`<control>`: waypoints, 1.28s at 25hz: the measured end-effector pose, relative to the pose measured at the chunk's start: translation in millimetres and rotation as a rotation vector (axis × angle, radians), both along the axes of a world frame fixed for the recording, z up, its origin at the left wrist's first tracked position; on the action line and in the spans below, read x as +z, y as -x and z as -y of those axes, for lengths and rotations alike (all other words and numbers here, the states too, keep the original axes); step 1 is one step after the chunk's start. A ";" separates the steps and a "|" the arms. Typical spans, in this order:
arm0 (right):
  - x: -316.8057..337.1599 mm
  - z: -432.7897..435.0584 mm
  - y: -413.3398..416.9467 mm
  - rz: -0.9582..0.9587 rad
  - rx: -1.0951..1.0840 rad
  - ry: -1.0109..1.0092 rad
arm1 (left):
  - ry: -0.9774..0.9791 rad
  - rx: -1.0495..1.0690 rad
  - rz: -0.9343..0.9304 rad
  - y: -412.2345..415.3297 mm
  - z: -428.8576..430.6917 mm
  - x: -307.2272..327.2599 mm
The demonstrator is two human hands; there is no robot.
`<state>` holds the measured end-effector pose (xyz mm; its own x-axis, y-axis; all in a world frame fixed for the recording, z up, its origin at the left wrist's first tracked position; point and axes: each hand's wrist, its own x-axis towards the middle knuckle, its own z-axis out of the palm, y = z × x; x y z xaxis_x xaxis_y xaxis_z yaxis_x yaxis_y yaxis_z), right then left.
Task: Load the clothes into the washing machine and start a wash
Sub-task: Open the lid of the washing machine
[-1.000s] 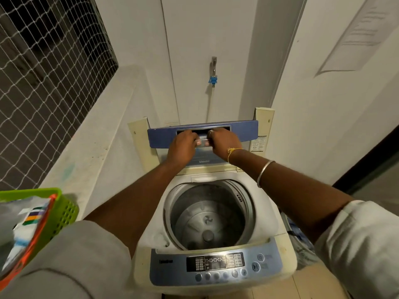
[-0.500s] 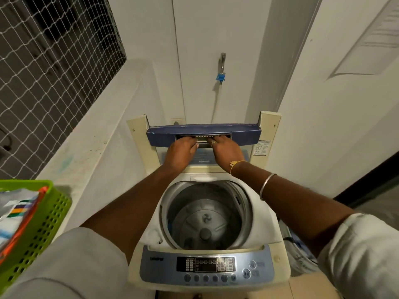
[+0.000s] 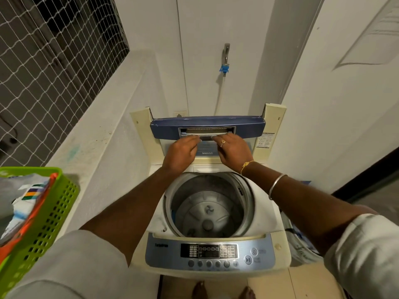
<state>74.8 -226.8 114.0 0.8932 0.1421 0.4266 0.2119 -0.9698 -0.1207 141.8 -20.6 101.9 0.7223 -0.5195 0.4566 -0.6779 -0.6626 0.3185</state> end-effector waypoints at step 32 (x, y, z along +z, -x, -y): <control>-114.1 0.4 149.1 -0.525 -0.322 -0.251 | -0.440 -0.123 -0.328 125.1 29.8 -116.9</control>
